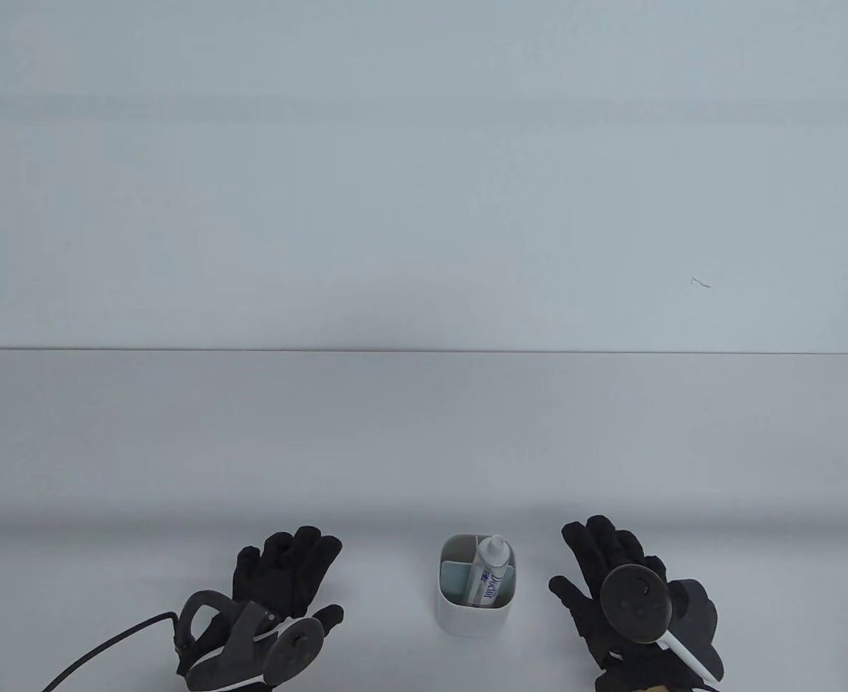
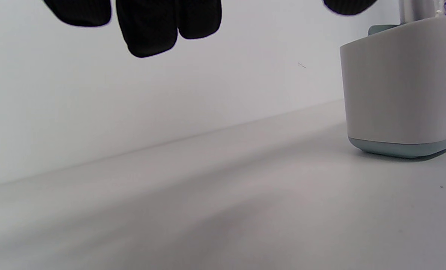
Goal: Insert toothpaste into the toothbrush holder
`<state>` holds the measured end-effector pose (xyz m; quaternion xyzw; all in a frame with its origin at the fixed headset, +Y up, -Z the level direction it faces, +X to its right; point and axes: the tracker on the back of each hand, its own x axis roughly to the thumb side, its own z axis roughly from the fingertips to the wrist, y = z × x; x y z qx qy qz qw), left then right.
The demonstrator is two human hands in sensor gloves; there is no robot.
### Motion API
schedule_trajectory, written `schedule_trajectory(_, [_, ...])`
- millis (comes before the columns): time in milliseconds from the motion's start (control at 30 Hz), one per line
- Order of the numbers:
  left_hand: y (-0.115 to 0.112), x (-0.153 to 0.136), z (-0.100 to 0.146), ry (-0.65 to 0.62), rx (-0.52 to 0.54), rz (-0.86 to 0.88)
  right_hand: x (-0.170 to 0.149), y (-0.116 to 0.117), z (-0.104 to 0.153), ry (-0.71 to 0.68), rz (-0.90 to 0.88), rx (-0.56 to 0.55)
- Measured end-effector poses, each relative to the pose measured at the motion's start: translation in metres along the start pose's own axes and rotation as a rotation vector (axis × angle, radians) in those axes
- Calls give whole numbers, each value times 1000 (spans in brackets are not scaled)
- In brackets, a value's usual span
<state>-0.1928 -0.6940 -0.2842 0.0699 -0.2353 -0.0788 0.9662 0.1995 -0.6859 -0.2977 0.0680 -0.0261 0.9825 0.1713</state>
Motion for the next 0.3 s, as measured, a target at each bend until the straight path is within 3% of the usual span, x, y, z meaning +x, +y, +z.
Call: schedule_trajectory(300, [-5,3,-1,-12,-34,-12,2,1,-1,-30,-55,18])
